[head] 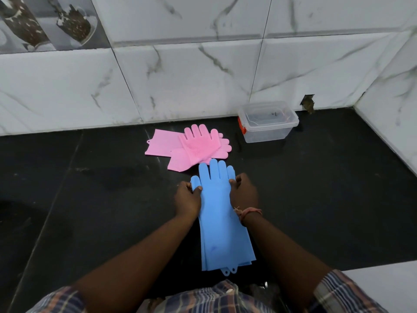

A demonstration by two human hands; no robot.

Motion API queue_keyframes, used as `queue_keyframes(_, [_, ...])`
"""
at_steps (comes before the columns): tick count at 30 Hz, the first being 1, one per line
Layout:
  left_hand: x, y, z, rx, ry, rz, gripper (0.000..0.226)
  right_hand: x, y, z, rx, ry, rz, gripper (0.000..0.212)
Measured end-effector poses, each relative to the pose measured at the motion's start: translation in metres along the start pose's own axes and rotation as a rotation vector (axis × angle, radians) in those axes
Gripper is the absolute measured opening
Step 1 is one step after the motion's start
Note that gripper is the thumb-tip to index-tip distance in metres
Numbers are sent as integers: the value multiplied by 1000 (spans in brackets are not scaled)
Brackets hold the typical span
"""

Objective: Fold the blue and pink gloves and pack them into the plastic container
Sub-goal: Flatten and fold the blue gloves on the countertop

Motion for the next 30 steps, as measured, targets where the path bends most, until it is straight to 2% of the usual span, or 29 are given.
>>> queue_keyframes(4, [-2, 1, -1, 65, -52, 38, 24, -3, 1, -1, 15, 35, 15, 24])
queue_keyframes(9, [-11, 4, -8, 79, -42, 0, 26, -18, 2, -19, 11, 204, -62, 28])
queue_keyframes(13, [-16, 17, -34, -5, 147, -4, 44, -34, -7, -51, 50, 357, -123, 31])
queue_keyframes(16, [-17, 41, -56, -66, 249, 186, 55, -40, -15, -73, 102, 420, -129, 33])
queue_keyframes(18, [-19, 52, -68, -85, 264, 271, 51, -41, -17, -82, 100, 426, -126, 28])
queue_keyframes(23, [-31, 53, -71, -114, 210, 286, 28, -39, -17, -91, 144, 411, -18, 21])
queue_keyframes(30, [-34, 57, -74, -120, 223, 232, 26, -39, -19, -99, 146, 400, -50, 16])
Point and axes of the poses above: each hand's wrist, its own z-axis towards the middle knuckle, its own x-axis out of the palm, y = z × x, the point moved 4 cm from there along z, towards the middle knuckle, and after that the axes turned 14 degrees about -x, right-handed, at the moved point
